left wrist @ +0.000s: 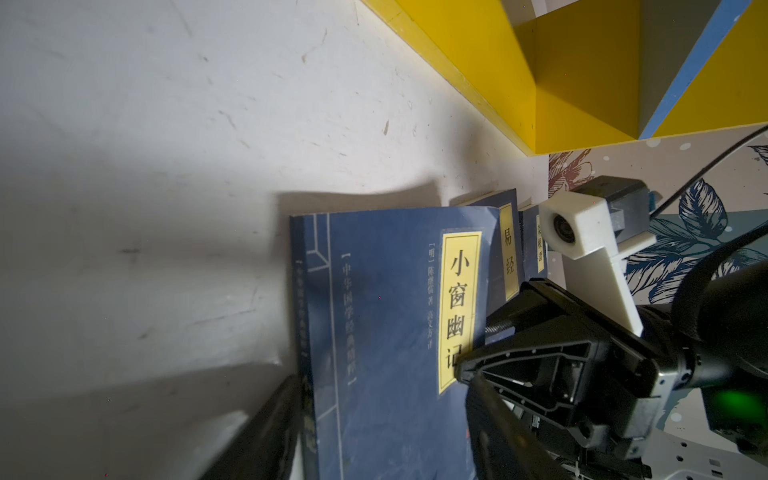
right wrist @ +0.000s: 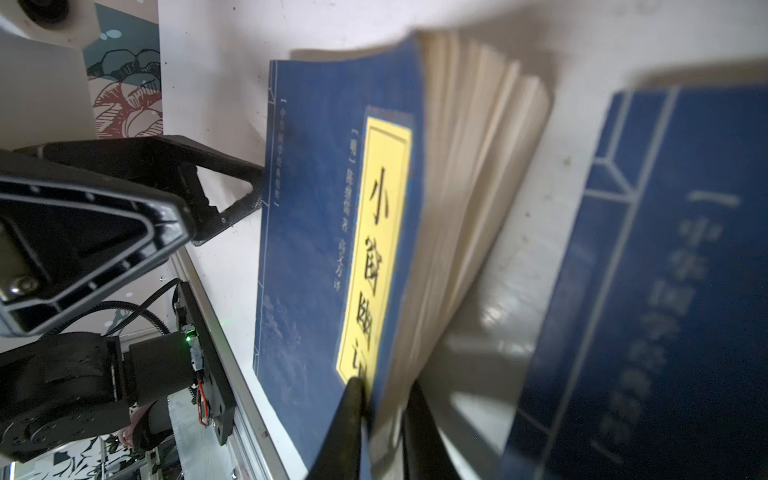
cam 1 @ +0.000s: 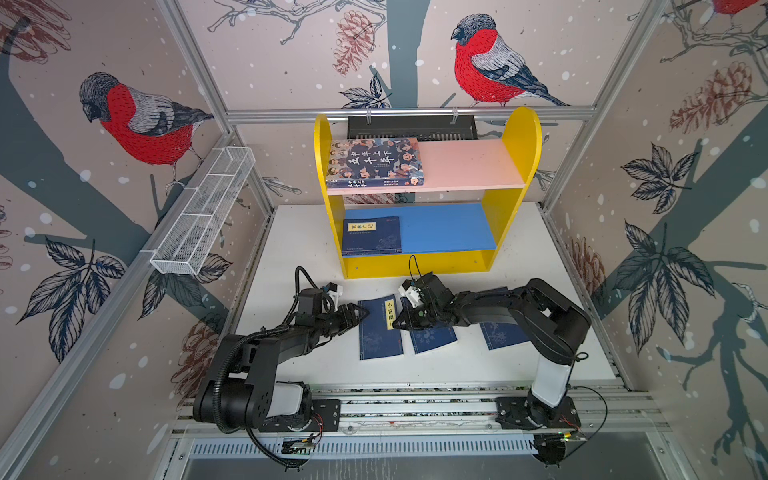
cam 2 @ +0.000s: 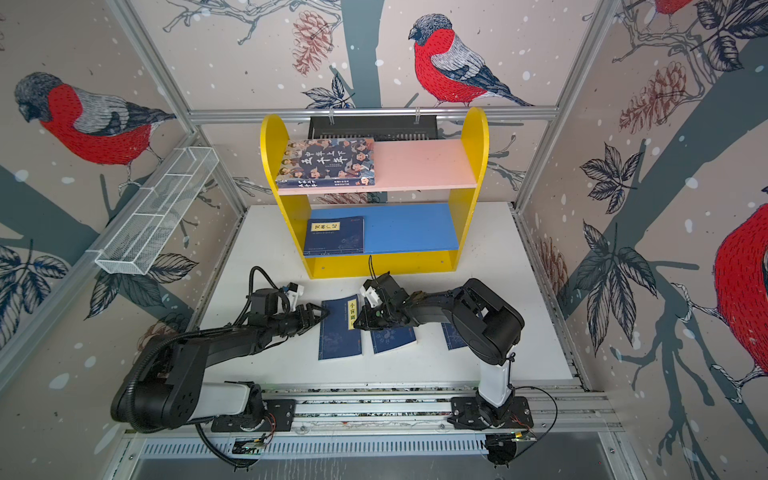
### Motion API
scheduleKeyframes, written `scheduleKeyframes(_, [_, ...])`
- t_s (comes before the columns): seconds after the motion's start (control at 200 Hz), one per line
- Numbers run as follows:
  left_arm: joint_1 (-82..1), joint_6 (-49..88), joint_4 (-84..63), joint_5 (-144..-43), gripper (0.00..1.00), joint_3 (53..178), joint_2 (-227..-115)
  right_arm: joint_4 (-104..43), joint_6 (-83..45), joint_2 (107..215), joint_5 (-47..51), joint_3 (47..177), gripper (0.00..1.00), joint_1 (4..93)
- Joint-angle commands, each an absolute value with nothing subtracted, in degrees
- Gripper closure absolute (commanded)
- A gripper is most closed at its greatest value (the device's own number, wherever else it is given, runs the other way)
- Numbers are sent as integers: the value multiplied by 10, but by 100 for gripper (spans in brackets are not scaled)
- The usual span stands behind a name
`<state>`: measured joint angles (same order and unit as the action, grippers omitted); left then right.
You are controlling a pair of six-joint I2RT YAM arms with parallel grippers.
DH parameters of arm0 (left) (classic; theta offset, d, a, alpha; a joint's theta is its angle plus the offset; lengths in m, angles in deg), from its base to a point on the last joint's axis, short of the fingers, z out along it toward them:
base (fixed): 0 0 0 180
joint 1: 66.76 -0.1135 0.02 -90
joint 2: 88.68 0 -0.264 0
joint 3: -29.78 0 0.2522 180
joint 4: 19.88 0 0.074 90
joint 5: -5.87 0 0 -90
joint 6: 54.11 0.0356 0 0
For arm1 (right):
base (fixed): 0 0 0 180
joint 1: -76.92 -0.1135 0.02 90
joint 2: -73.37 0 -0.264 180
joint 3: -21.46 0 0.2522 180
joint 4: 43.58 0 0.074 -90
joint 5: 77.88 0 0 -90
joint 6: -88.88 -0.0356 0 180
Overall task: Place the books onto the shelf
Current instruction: 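Lower both grippers onto the next blue paperback and grip its edge with the right gripper, then lift the blue paperback upright with the right gripper while the left gripper steadies it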
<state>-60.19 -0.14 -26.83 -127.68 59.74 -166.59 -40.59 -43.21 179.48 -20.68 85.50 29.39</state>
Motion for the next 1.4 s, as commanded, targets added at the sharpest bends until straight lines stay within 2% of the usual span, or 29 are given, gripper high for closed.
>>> scheduleKeyframes(0.0, [-602, -3, -260, -1287, 35, 599, -1661, -416, -433, 1792, -221, 850, 93, 296])
scheduleKeyframes(0.04, [-602, 0, -257, -1285, 34, 601, -1658, -427, -435, 1790, -228, 845, 97, 299])
scheduleKeyframes(0.305, [-630, 34, -184, -1261, 32, 633, -1604, -512, -464, 1746, -289, 791, 99, 334])
scheduleKeyframes(0.375, [-641, 36, -176, -1268, 28, 632, -1592, -519, -461, 1730, -307, 785, 99, 342])
scheduleKeyframes(0.77, [-642, -10, -264, -1374, 23, 607, -1583, -537, -451, 1687, -375, 778, 99, 360])
scheduleKeyframes(1.07, [-627, -54, -313, -1423, 25, 601, -1576, -564, -462, 1683, -414, 786, 99, 358])
scheduleKeyframes(1.16, [-623, -74, -335, -1432, 32, 601, -1577, -564, -460, 1682, -425, 791, 99, 354])
scheduleKeyframes(1.29, [-615, -116, -379, -1451, 48, 602, -1572, -554, -453, 1688, -431, 801, 99, 348])
scheduleKeyframes(1.335, [-613, -126, -394, -1458, 57, 603, -1568, -545, -448, 1691, -430, 807, 99, 346])
scheduleKeyframes(1.395, [-612, -129, -399, -1461, 73, 607, -1563, -539, -445, 1695, -427, 811, 99, 345])
